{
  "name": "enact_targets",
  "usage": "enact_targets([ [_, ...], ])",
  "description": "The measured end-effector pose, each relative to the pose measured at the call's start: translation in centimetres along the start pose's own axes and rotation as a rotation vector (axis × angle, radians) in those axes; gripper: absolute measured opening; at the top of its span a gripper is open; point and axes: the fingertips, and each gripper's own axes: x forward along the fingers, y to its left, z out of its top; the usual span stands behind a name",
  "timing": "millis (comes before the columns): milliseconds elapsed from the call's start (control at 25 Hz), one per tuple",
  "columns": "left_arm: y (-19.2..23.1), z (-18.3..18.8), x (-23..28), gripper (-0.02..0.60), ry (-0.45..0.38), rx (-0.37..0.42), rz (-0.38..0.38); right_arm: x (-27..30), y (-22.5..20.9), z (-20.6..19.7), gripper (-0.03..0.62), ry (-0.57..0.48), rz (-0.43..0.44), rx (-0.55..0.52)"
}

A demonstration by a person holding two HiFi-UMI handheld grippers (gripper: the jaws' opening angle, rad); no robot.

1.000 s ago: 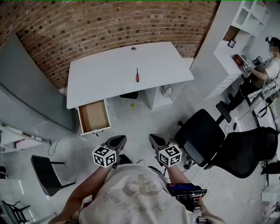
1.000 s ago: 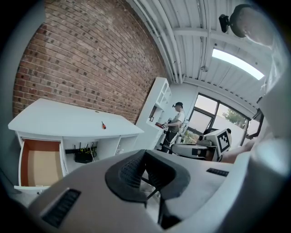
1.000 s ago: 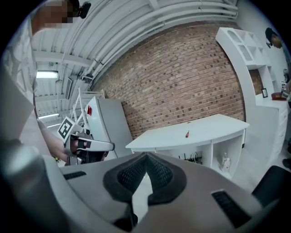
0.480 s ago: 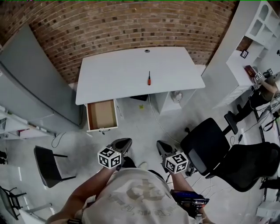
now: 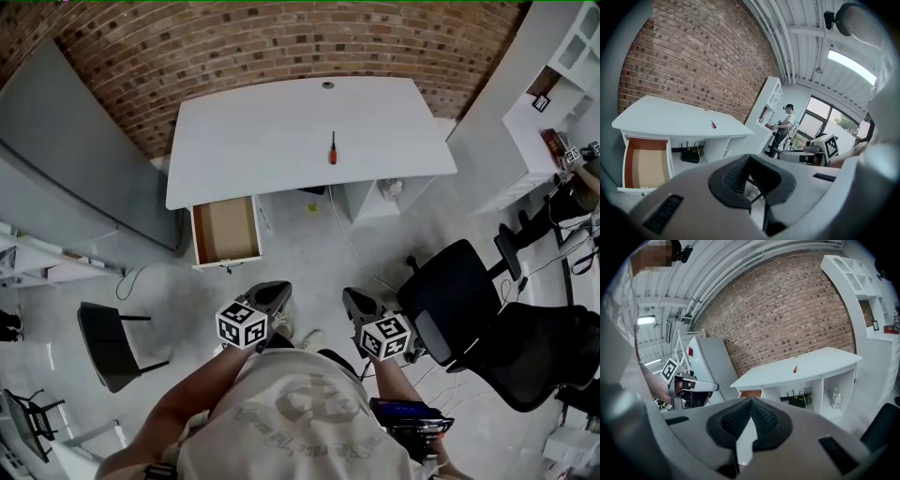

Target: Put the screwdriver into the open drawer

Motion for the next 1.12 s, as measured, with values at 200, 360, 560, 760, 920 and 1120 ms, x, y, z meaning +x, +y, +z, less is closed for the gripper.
enact_targets([
  [200, 2.7, 0.8, 0.5, 0.020, -0.001, -0.011, -0.014, 2.5, -0.6, 1.4, 0.021, 0.006, -0.037, 0.002],
  [360, 5.0, 3.0, 1.4, 0.020, -0.022, -0.002, -0.033, 4.6, -1.4, 2.8, 0.021, 0.011, -0.063, -0.011],
  [560, 7.9, 5.9, 2.5, 0.020, -0.042, 0.021, -0.068, 7.5, -2.7, 5.3, 0.021, -0.008, -0.098, -0.001],
  [760, 10.7, 8.6, 3.0, 0.020, -0.057, 0.029, -0.090, 9.9, -3.7, 7.8, 0.023, -0.016, -0.153, 0.005],
  [920, 12.4, 9.6, 2.9, 0.020, -0.063, 0.041, -0.104, 11.5, -4.2, 8.9, 0.023, -0.026, -0.178, 0.006],
  [1120, 14.3, 10.6, 2.4, 0.020, -0.069, 0.044, -0.104, 13.4, -4.5, 9.8, 0.023, -0.023, -0.188, 0.004],
])
